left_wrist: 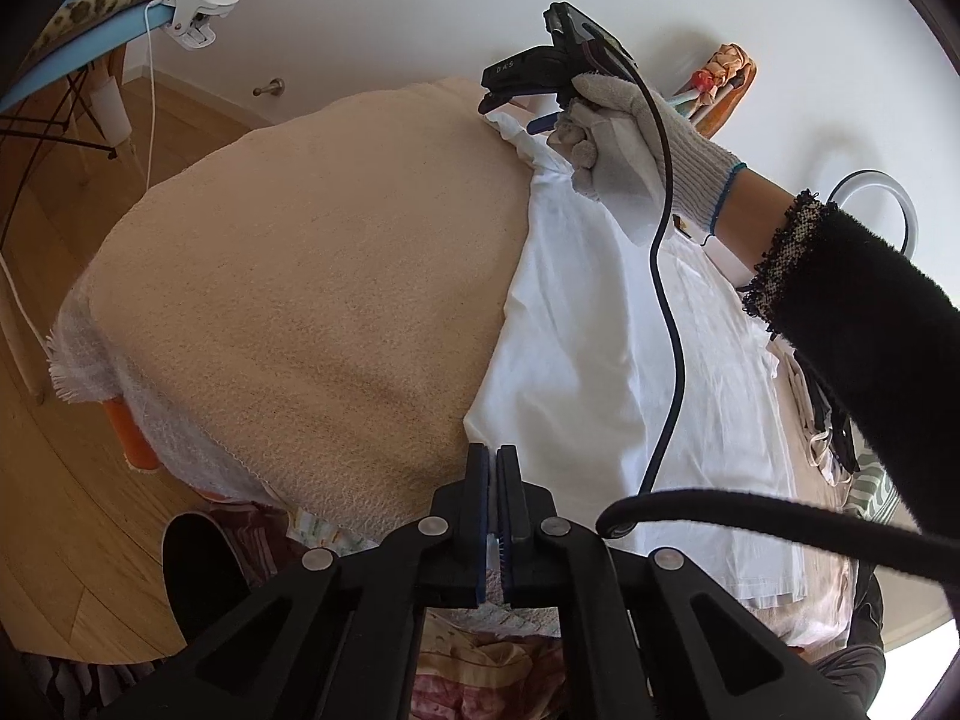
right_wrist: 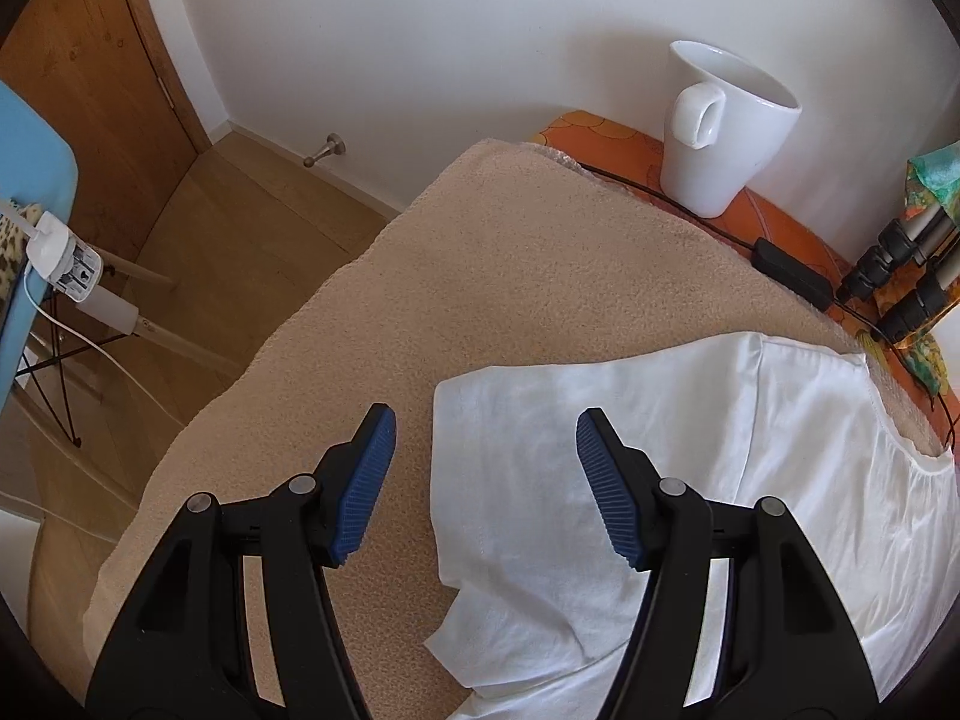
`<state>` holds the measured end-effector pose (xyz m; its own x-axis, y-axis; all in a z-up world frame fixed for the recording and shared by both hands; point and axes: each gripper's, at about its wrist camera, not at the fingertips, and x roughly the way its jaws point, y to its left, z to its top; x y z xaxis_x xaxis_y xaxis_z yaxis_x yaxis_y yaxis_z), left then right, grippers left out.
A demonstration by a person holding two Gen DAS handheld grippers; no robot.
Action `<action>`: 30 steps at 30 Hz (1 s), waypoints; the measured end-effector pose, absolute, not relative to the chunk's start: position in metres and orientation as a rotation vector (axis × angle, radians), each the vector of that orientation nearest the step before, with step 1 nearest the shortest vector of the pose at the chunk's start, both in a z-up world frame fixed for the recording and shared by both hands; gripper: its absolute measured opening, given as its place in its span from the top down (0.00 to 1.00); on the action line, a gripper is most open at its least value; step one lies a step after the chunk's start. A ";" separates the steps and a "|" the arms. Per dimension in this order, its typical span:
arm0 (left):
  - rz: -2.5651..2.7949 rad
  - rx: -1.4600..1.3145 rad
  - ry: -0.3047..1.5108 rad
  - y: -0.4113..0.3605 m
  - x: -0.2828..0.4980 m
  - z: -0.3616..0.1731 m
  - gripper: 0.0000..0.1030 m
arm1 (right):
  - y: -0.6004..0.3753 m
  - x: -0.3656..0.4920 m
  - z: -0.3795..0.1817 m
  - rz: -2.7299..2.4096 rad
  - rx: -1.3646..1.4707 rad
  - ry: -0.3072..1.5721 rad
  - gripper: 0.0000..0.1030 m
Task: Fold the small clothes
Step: 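Move the right tool to the T-shirt's shoulder seam and grasp it, then fold the gripped shirt side over the body with the right tool, release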
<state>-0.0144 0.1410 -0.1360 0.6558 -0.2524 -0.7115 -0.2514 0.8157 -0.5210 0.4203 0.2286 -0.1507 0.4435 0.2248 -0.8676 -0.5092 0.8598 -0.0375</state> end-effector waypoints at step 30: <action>0.001 -0.553 0.763 0.147 -0.026 -0.114 1.00 | 0.200 0.439 -0.141 0.450 -0.242 0.998 0.95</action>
<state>-0.0262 0.1469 -0.1141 0.7296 -0.1948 -0.6556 -0.1968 0.8582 -0.4741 0.4392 0.1999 -0.1410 0.4606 0.2529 -0.8508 -0.4698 0.8827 0.0080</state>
